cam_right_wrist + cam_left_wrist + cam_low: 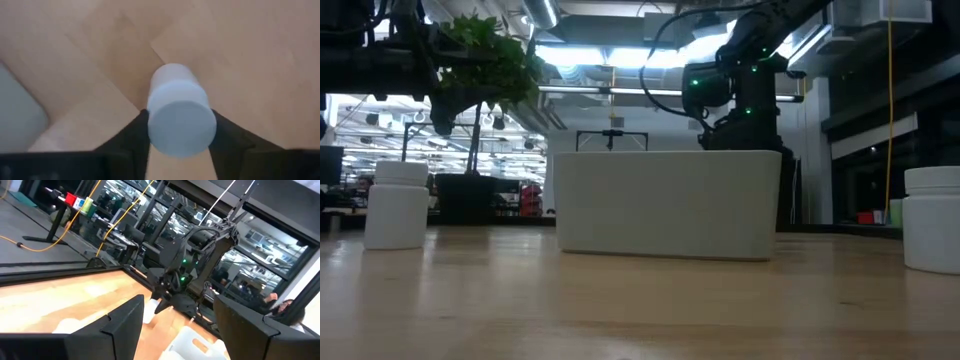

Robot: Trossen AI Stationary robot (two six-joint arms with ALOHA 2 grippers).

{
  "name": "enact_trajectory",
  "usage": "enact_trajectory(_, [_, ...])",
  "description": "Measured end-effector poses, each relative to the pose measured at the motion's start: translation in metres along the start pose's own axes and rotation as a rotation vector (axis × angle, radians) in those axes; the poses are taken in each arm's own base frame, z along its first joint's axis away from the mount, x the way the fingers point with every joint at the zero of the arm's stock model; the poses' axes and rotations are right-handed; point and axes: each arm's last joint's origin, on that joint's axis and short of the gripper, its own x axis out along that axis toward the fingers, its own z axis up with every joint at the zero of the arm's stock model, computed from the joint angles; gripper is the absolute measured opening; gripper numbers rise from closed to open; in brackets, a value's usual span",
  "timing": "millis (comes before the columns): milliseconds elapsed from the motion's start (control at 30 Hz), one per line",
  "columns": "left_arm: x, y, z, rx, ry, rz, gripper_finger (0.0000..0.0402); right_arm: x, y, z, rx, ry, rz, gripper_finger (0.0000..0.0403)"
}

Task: Pick and place pill bottles into a basket
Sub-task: Put the white pill bottle into the gray bin

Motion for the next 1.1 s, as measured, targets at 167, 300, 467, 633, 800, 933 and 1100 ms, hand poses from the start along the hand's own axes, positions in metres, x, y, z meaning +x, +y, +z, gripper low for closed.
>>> enact_trajectory(167, [0.000,0.000,0.000,-0.007,0.000,0.000,0.0233,-0.007,0.005,0.006,-0.007,-0.021,0.040,0.0148])
enact_trajectory(300, [0.000,0.000,0.000,-0.008,0.000,0.000,0.0233,-0.039,0.025,0.013,-0.074,-0.073,0.063,0.0148])
enact_trajectory(467, [0.000,0.000,0.000,-0.006,0.000,0.000,0.0233,-0.096,0.057,0.015,-0.162,-0.184,0.111,0.0148])
enact_trajectory(633, [0.000,0.000,0.000,0.034,0.000,0.000,0.0233,-0.150,0.087,-0.001,-0.222,-0.264,0.155,0.0148])
enact_trajectory(800, [0.000,0.000,0.000,0.082,0.002,0.004,0.0233,-0.172,0.109,-0.027,-0.219,-0.252,0.144,0.0148])
enact_trajectory(933, [0.000,0.005,-0.004,0.105,0.016,0.093,0.0233,-0.159,0.127,-0.049,-0.234,-0.184,0.105,0.0148])
enact_trajectory(1100, [-0.001,0.008,-0.007,0.124,0.043,0.147,0.0233,-0.126,0.149,-0.061,-0.245,-0.180,0.127,0.0148])
